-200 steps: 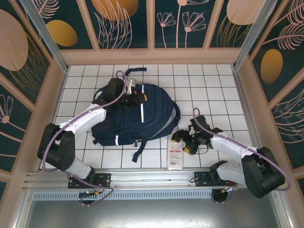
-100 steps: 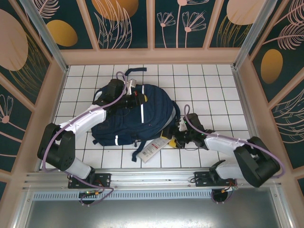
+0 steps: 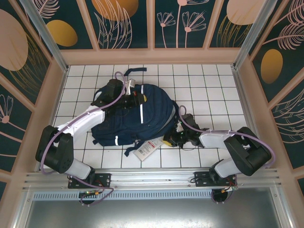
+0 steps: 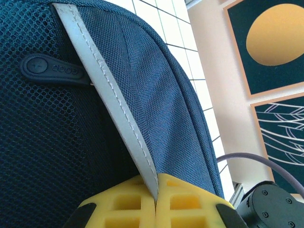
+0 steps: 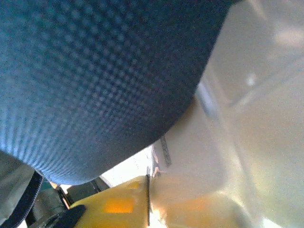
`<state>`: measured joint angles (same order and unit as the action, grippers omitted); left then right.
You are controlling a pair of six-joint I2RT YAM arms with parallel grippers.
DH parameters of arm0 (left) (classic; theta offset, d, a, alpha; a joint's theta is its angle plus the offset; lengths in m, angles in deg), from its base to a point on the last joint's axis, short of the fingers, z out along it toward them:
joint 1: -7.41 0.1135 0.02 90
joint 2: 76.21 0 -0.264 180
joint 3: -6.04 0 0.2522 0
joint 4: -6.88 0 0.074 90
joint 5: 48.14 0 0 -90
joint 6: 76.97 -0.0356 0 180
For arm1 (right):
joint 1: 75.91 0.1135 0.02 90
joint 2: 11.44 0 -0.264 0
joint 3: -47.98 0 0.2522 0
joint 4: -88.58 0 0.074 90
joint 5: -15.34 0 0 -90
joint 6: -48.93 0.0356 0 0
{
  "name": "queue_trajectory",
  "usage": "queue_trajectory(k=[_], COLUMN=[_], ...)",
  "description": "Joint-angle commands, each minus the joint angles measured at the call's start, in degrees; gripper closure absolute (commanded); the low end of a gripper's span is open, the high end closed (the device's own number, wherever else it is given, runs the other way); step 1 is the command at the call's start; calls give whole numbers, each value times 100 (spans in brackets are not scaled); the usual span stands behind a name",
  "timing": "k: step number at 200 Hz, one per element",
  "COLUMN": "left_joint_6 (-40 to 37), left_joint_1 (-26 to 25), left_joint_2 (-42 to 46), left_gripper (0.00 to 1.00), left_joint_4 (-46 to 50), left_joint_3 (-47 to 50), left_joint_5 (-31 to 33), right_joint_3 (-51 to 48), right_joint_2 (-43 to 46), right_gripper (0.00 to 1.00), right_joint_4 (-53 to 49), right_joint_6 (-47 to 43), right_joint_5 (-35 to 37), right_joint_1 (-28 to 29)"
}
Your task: Pack the student bag
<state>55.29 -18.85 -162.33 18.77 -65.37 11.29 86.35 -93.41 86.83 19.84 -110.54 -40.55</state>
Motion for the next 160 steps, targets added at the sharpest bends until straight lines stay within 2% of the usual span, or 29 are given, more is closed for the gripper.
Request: queue_trajectory(k=[1,16,63,98,106,135,160], left_joint_6=[-129,-178,-233,-341,-329,-236,-245], left_joint_1=[18,48,591,925,941,950,956], left_joint_2=[260,344,902,1035,1020,962,982], left_gripper=[100,100,100,100,100,100,100], left_joint_4=[432,597,976,1223,1216,1130,1105], left_joint_3=[-98,-212,-449,-613,-631,-668,-728], left_joint_5=[125,141,-80,-294,-331,-466,-657], right_joint_3=[142,92,24,27,27,252,796], right_joint_2=[232,556,2385,3772,3981,4553,4765], right_gripper=[95,100,100,100,100,100,100], right_joint_4=[106,-143,-1681,-2701,-2846,-3135,-3567], right_joint_6=[57,110,120,26,-5,-320,-734], right_joint_5=[323,438,788,770,708,319,409], right_joint_1=[11,15,-51,-367,-365,-901,-1208])
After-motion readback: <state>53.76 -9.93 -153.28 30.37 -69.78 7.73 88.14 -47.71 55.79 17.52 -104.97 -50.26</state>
